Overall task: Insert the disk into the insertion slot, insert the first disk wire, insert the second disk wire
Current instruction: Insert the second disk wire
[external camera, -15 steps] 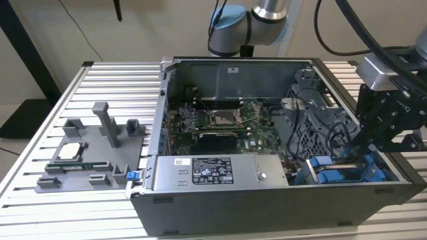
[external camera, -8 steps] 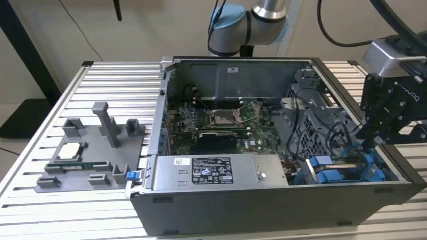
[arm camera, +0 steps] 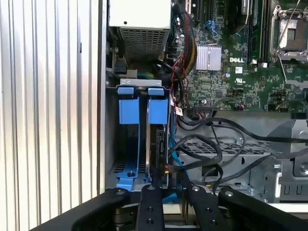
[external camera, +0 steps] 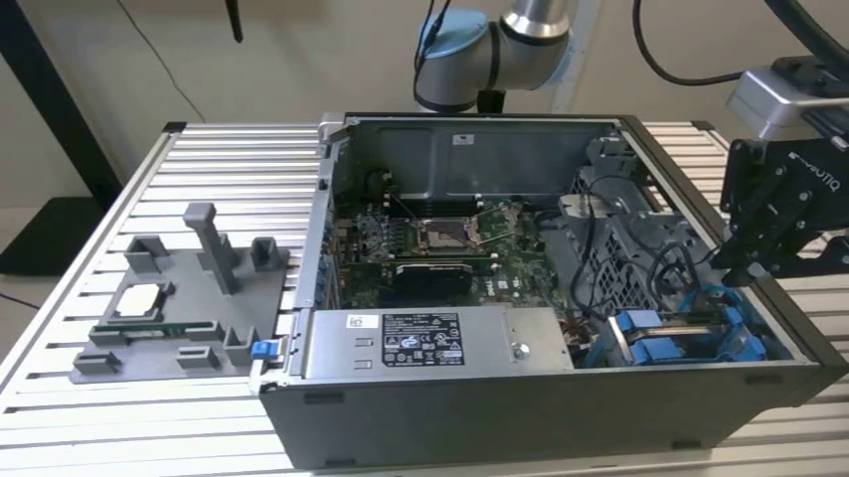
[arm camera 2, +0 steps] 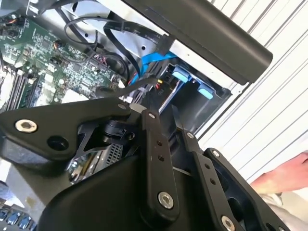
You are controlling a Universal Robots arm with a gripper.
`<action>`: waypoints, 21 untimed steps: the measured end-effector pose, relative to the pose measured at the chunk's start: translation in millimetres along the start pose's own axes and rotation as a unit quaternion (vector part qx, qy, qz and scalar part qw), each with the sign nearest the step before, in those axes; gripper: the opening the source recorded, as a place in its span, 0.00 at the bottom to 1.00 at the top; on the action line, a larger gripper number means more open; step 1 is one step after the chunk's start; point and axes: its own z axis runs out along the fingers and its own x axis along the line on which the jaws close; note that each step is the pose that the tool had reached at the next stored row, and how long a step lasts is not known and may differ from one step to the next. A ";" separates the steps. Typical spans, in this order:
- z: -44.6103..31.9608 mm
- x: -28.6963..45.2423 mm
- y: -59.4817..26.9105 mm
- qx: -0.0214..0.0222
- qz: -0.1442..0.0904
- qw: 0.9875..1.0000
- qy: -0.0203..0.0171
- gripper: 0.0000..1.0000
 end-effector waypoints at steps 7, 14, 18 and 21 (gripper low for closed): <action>0.3 -6.1 -7.2 0.000 -0.002 1.000 0.000 1.00; 0.6 -12.0 -13.2 0.000 -0.007 1.000 0.000 1.00; 0.8 -12.2 -13.3 0.004 -0.016 1.000 -0.002 1.00; 1.0 -12.2 -13.4 0.013 -0.021 1.000 -0.007 1.00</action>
